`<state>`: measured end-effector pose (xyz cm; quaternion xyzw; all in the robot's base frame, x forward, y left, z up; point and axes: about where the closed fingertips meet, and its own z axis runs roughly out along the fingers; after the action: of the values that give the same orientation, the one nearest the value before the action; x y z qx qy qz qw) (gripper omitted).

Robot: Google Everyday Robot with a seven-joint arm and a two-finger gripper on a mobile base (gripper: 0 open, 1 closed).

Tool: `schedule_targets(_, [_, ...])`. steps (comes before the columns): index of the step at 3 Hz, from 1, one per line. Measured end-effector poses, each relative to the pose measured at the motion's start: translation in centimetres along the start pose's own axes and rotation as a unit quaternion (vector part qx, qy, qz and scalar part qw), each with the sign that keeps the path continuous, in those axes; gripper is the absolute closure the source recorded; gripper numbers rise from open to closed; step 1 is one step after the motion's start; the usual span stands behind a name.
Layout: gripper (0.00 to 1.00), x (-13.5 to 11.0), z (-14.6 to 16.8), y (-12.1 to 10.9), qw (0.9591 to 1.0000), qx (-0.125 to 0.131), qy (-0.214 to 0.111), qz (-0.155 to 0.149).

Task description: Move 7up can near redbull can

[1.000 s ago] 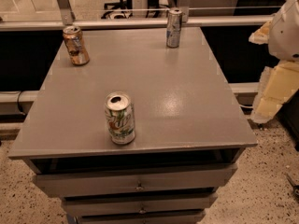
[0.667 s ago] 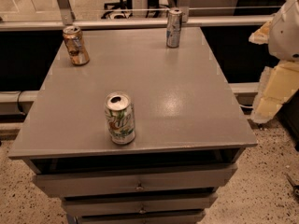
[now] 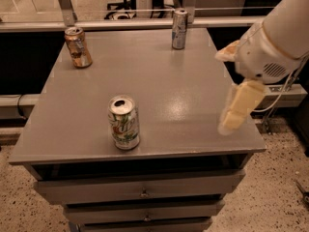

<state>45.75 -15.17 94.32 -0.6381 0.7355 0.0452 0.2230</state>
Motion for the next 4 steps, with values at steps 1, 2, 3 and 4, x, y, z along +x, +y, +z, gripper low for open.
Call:
schedule_targets(1, [0.00, -4.0, 4.8, 0.4, 0.9934, -0.039, -0.106, -0.020])
schedule_targets(2, [0.00, -7.8, 7.3, 1.2, 0.9740, -0.075, -0.212, -0.027])
schedule_targets(3, [0.00, -11.2, 8.8, 2.9, 0.9460, -0.113, -0.303, -0.025])
schedule_targets(4, [0.00, -13.7, 10.0, 4.7, 0.9186, -0.149, -0.365, -0.027])
